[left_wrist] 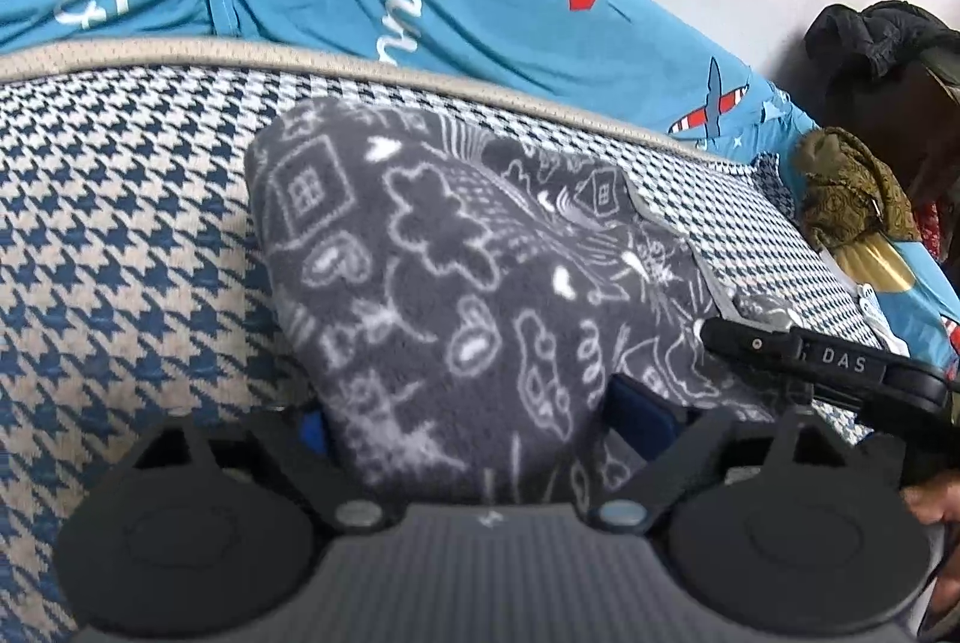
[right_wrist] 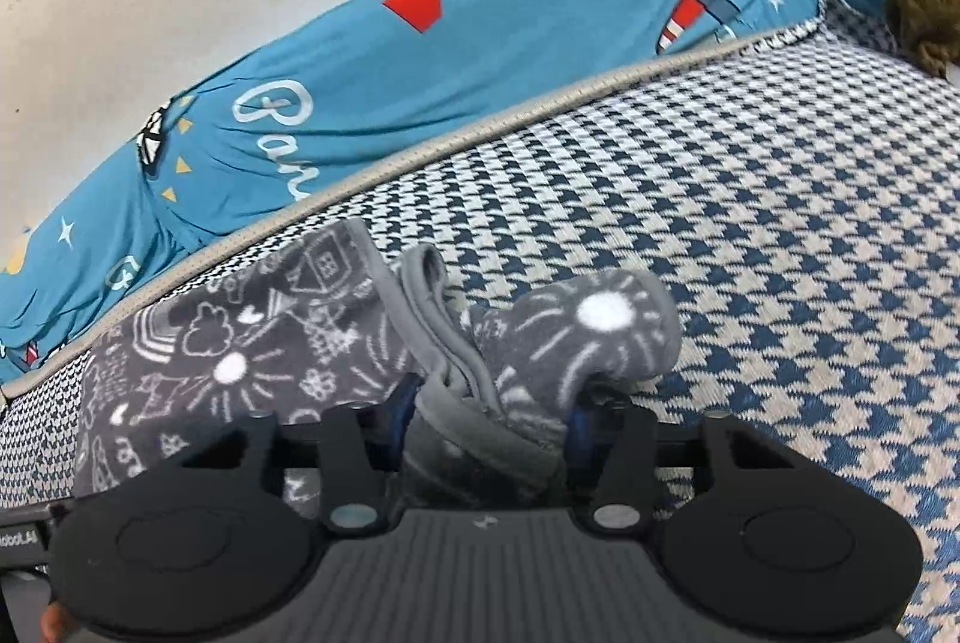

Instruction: Fold clothes

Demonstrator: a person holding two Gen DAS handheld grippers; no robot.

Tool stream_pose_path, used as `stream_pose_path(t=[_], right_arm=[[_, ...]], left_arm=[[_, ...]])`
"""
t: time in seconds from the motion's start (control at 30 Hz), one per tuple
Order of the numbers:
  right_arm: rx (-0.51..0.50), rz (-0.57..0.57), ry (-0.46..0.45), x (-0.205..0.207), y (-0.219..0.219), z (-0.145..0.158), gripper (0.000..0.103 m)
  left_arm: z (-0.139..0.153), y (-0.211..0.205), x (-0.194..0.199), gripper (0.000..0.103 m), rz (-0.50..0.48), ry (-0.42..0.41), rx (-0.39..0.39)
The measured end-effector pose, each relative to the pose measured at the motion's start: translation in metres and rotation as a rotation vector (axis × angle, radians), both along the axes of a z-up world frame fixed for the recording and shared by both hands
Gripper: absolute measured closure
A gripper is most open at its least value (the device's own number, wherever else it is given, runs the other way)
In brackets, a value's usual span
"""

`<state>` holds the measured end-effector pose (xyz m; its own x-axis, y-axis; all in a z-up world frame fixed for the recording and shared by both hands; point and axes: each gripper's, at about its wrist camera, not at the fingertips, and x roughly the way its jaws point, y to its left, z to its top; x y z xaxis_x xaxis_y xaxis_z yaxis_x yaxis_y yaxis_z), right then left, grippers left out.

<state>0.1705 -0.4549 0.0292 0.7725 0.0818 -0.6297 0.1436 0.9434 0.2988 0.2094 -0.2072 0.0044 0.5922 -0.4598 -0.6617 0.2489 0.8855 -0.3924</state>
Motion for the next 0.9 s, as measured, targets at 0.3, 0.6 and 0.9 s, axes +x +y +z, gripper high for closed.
stream_pose_path(t=[0.3, 0.6, 0.9], right_arm=[[0.002, 0.071, -0.133, -0.013, 0.012, 0.024, 0.068], [0.03, 0.172, -0.182, -0.013, 0.053, 0.036, 0.069], [0.056, 0.289, -0.2, -0.007, 0.115, 0.041, 0.069]], left_arm=[[0.016, -0.007, -0.019, 0.039, 0.03, -0.1, 0.101], [0.035, 0.025, -0.033, 0.04, 0.135, -0.162, 0.153], [0.05, 0.082, -0.058, 0.04, 0.253, -0.181, 0.203]])
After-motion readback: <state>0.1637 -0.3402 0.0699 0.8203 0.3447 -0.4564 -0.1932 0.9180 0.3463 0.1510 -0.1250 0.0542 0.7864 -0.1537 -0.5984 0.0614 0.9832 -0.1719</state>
